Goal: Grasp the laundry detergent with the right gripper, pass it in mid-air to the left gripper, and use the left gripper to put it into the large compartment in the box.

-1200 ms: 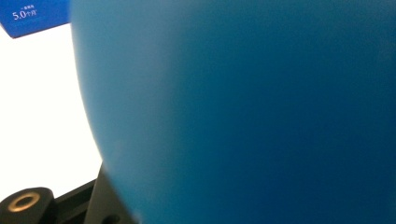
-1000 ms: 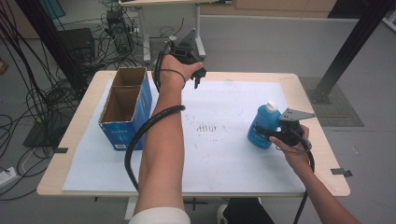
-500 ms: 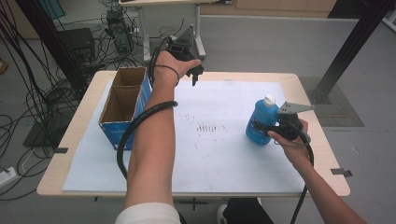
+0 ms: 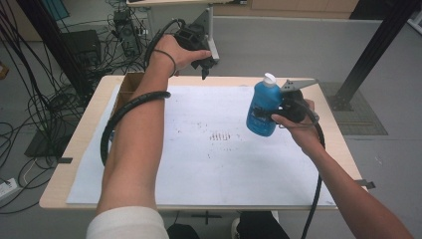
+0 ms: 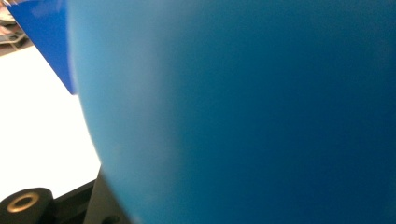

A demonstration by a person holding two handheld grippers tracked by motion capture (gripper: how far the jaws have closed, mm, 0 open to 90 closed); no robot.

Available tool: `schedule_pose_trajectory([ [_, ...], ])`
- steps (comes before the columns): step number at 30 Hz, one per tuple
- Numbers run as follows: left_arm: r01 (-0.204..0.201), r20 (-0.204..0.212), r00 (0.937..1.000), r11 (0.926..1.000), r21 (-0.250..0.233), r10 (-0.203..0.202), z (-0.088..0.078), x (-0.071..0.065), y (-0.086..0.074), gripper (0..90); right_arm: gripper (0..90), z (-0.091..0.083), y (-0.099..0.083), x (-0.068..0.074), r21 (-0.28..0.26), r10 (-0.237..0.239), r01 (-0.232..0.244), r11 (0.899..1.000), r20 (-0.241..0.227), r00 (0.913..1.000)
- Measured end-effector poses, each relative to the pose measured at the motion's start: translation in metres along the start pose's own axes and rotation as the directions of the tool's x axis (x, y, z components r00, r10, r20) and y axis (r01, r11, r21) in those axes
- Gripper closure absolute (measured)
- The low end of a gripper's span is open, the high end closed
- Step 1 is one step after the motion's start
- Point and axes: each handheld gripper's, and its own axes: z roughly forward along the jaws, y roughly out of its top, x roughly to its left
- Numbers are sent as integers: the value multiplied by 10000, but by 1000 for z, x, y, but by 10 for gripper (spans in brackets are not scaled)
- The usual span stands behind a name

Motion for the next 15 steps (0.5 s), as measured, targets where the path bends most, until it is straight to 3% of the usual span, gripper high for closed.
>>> schedule_pose_trajectory([
  [2,-416,-62,9991,9991,-122,415,-6,1,-1,58,461,8,19,-1,31,-113,114,9999,-318,9994],
  [3,-617,-71,9981,9980,-163,616,-9,1,-2,58,461,8,19,-1,31,-113,114,9999,-318,9994],
  [4,-898,-88,9959,9958,-158,897,-14,3,-2,58,460,15,31,-1,86,-191,196,9998,-526,9984],
  [9,-1768,-118,9843,9815,-732,1764,-36,7,-6,63,459,30,52,1,239,-308,334,9992,-1005,9945],
  [11,-2066,-73,9784,9742,-908,2068,-43,8,-8,63,458,38,62,3,343,-407,451,9984,-1209,9918],
  [15,-2824,-28,9590,9542,-989,2835,-55,4,-11,62,458,55,76,8,466,-582,670,9967,-1693,9838],
])
